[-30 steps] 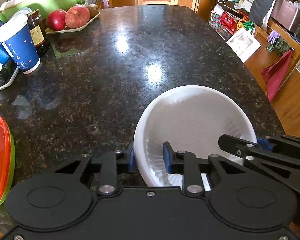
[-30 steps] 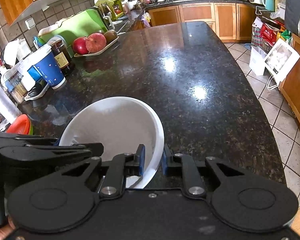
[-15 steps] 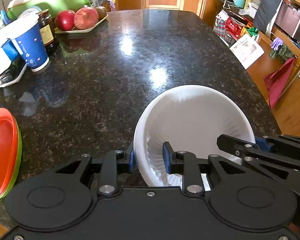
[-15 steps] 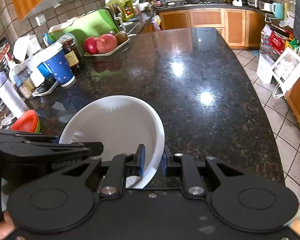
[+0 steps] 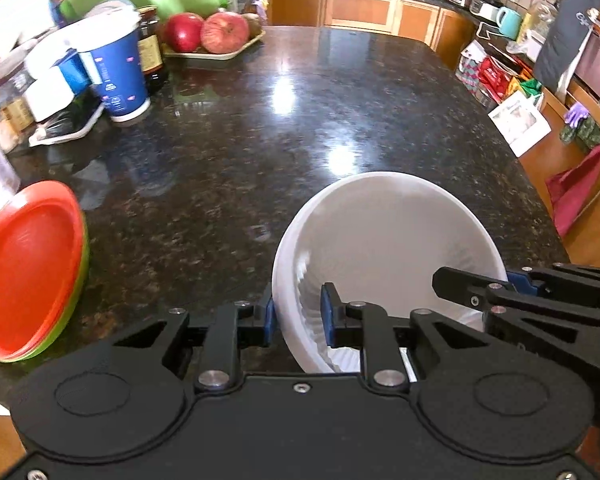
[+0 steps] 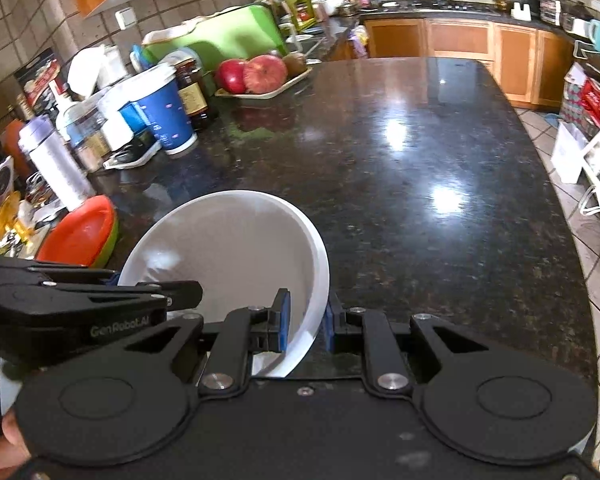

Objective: Organize plates and bowls
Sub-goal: 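Carry the bowl stack with both grippers over the red plate stack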

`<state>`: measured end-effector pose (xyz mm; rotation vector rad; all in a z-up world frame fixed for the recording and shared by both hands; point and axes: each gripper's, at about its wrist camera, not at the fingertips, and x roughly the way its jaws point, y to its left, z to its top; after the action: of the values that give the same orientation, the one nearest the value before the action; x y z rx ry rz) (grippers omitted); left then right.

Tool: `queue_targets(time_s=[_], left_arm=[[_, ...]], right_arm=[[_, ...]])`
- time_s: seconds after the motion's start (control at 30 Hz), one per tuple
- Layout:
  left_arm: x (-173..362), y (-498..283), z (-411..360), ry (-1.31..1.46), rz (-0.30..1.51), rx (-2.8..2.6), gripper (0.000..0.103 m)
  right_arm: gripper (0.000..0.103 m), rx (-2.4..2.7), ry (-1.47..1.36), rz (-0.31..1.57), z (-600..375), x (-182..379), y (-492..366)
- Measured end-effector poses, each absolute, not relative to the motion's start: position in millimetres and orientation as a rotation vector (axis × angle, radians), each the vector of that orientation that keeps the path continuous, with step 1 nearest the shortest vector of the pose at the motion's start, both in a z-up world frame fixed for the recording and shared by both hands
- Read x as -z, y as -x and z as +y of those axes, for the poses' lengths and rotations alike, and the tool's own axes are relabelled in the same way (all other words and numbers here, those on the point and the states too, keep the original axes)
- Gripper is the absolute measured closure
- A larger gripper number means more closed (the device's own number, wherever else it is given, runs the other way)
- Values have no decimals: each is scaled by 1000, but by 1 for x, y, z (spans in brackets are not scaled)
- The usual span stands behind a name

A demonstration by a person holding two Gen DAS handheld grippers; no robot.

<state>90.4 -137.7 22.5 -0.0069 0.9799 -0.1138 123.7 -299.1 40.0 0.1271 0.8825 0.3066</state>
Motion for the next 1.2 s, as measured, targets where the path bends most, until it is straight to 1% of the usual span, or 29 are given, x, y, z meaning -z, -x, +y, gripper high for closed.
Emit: queue_targets(time_s=[0.27, 0.73, 0.93, 1.2], left_arm=[[-34, -82, -82, 20, 960, 55, 74], [-48, -86, 49, -41, 950, -15, 74], [-43, -90, 89, -57, 960, -5, 73], [-32, -103, 117, -49, 983, 44, 72]], right_arm=[[84, -401, -107, 873, -250, -51, -128], [84, -474, -91, 878, -96, -62, -153], [84, -471, -81, 898, -54, -57, -156], [84, -431, -84, 930, -25, -51, -161]])
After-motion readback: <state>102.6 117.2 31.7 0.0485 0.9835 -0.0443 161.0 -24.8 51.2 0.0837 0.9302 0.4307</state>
